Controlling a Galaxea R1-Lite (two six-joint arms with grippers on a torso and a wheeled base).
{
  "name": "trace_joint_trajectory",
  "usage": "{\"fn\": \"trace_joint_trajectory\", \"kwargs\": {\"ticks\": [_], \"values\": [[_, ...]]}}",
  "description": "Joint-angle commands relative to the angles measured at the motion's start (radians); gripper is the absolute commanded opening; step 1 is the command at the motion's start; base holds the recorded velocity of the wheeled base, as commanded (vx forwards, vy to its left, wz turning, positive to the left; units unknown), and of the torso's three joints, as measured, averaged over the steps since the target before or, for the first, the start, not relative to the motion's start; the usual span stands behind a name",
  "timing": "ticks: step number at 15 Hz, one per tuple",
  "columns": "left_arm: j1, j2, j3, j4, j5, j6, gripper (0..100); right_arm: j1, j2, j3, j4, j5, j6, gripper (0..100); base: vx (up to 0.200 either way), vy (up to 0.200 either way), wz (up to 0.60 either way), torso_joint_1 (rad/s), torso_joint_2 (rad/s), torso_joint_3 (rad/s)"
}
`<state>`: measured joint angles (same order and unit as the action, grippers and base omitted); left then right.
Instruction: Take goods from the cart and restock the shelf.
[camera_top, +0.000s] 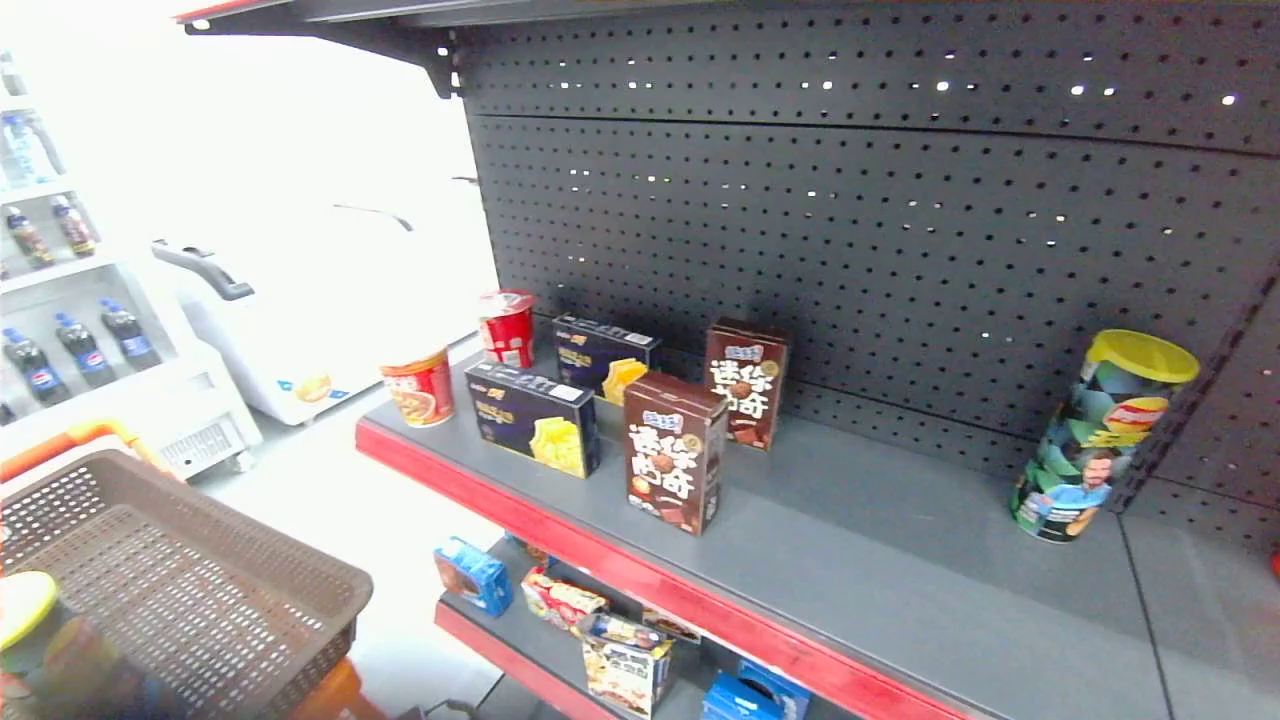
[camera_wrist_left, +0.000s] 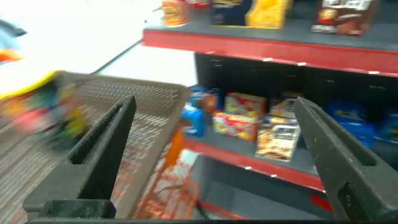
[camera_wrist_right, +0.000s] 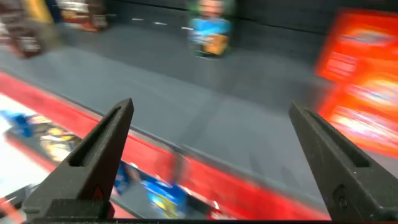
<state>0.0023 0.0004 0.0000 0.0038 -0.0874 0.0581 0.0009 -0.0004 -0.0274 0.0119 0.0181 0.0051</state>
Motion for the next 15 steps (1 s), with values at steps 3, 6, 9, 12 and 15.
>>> {"fn": "trace_joint_trajectory", "kwargs": {"ticks": [3, 6, 9, 12, 15], "values": [[-0.001, 0.000, -0.002, 0.001, 0.000, 0.000, 100, 0.001, 0.000, 0.000, 0.000, 0.002, -0.001, 100, 0.000, 0.000, 0.60, 0.002, 0.00, 0.002], [-0.001, 0.000, -0.002, 0.001, 0.000, 0.000, 100, 0.001, 0.000, 0.000, 0.000, 0.002, -0.001, 100, 0.000, 0.000, 0.60, 0.002, 0.00, 0.002], [-0.001, 0.000, -0.002, 0.001, -0.002, 0.002, 100, 0.001, 0.000, 0.000, -0.003, 0.005, 0.010, 100, 0.000, 0.000, 0.20, 0.002, 0.00, 0.001], [0.005, 0.001, -0.075, 0.008, 0.029, 0.023, 100, -0.001, 0.000, 0.000, -0.003, 0.005, 0.015, 100, 0.000, 0.000, 0.00, 0.000, 0.00, 0.000], [0.019, 0.237, -0.319, 0.104, 0.083, 0.052, 100, 0.001, 0.000, 0.000, -0.003, 0.003, 0.015, 100, 0.000, 0.000, 0.00, 0.000, 0.00, 0.000]]}}
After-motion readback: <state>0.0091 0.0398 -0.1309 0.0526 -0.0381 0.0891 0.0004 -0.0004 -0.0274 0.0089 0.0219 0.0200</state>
